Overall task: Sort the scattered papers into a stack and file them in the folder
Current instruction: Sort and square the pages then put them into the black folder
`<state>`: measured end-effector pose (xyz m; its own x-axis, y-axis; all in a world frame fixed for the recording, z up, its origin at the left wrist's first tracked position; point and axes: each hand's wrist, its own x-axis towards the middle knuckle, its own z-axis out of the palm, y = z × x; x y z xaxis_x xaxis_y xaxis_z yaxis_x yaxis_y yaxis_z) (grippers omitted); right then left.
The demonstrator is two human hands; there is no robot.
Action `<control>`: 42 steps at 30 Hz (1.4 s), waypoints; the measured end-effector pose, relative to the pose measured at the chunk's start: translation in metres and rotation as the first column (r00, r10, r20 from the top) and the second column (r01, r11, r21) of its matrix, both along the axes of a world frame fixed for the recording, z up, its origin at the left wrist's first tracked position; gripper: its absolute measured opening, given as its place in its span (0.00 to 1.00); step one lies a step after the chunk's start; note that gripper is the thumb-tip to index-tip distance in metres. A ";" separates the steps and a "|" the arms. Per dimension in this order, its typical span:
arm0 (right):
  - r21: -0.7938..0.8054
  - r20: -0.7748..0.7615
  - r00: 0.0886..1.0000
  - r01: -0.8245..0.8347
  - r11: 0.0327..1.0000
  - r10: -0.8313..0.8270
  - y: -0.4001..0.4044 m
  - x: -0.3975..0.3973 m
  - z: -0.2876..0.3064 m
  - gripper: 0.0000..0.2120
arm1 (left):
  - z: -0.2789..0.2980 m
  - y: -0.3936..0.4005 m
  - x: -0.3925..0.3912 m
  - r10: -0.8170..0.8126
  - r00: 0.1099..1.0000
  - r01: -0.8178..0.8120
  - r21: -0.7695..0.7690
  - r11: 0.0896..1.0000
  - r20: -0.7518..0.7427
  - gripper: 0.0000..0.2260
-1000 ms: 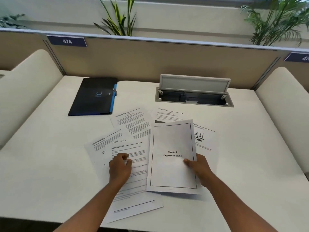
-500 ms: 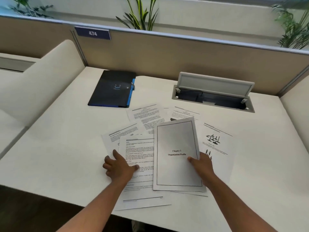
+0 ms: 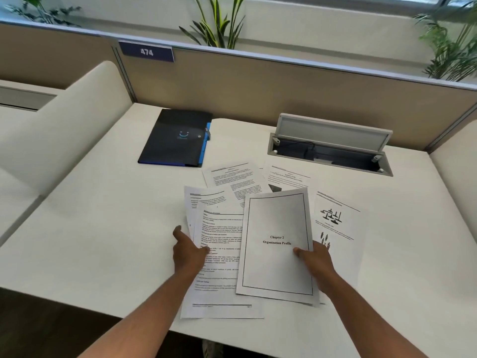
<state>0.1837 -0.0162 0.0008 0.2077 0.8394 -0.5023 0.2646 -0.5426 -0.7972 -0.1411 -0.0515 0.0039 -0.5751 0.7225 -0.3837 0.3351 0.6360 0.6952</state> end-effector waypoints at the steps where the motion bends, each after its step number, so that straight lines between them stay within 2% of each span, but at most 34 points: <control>1: -0.008 -0.015 1.000 -0.006 1.000 0.006 0.000 0.000 0.000 0.12 | 0.000 0.001 -0.001 -0.015 1.000 0.015 -0.017 1.000 -0.001 0.37; 4: -0.025 -0.082 0.996 -0.040 0.999 0.038 -0.003 -0.001 0.001 0.12 | 0.002 0.006 -0.005 -0.063 0.998 0.062 -0.070 0.996 -0.022 0.23; 10: -0.026 -0.101 0.992 -0.081 0.996 0.078 -0.007 -0.011 0.001 0.16 | -0.001 0.011 -0.007 -0.141 0.990 0.141 -0.076 0.987 -0.001 0.13; 15: 0.016 -0.030 0.987 -0.155 0.988 0.155 -0.005 -0.026 0.004 0.20 | 0.000 0.010 -0.003 -0.178 0.984 0.178 -0.061 0.982 0.002 0.13; 21: 0.056 -0.045 0.979 -0.194 0.979 0.197 -0.002 -0.039 0.005 0.22 | 0.001 0.013 -0.005 -0.233 0.973 0.233 -0.061 0.971 0.011 0.14; 24: 0.057 -0.173 0.972 -0.149 0.987 0.157 -0.002 -0.037 0.004 0.22 | -0.001 0.012 -0.006 -0.247 0.966 0.241 -0.083 0.967 -0.073 0.18; 27: 0.023 -0.302 0.951 -0.067 0.998 0.070 -0.004 -0.029 0.003 0.21 | 0.002 0.010 -0.003 -0.170 0.971 0.152 -0.120 0.981 -0.166 0.22; 30: -0.017 -0.435 0.900 -0.009 1.000 0.001 -0.005 -0.014 -0.001 0.22 | 0.008 0.011 0.001 -0.055 0.998 0.055 -0.008 0.998 -0.042 0.24; 32: -0.030 -0.479 0.877 0.009 1.000 -0.022 -0.005 -0.005 -0.002 0.23 | 0.013 0.014 0.005 0.029 0.980 -0.043 0.069 0.997 0.198 0.25; 34: -0.031 -0.495 0.868 0.011 0.999 -0.025 -0.004 0.001 -0.002 0.25 | 0.018 0.019 0.008 0.101 0.847 -0.151 0.054 0.987 0.523 0.21; 36: -0.025 -0.501 0.865 0.001 1.000 -0.013 -0.003 0.005 -0.001 0.26 | 0.023 0.021 0.011 0.109 0.686 -0.153 -0.003 0.988 0.720 0.14; 38: -0.018 -0.487 0.873 -0.015 1.000 0.004 -0.002 0.008 0.000 0.25 | 0.022 0.021 0.013 0.075 0.655 -0.108 -0.005 0.994 0.752 0.11; 42: 0.000 -0.400 0.916 -0.038 0.999 0.035 0.000 0.014 0.002 0.21 | 0.012 0.025 0.017 0.040 0.752 -0.083 0.034 0.996 0.658 0.12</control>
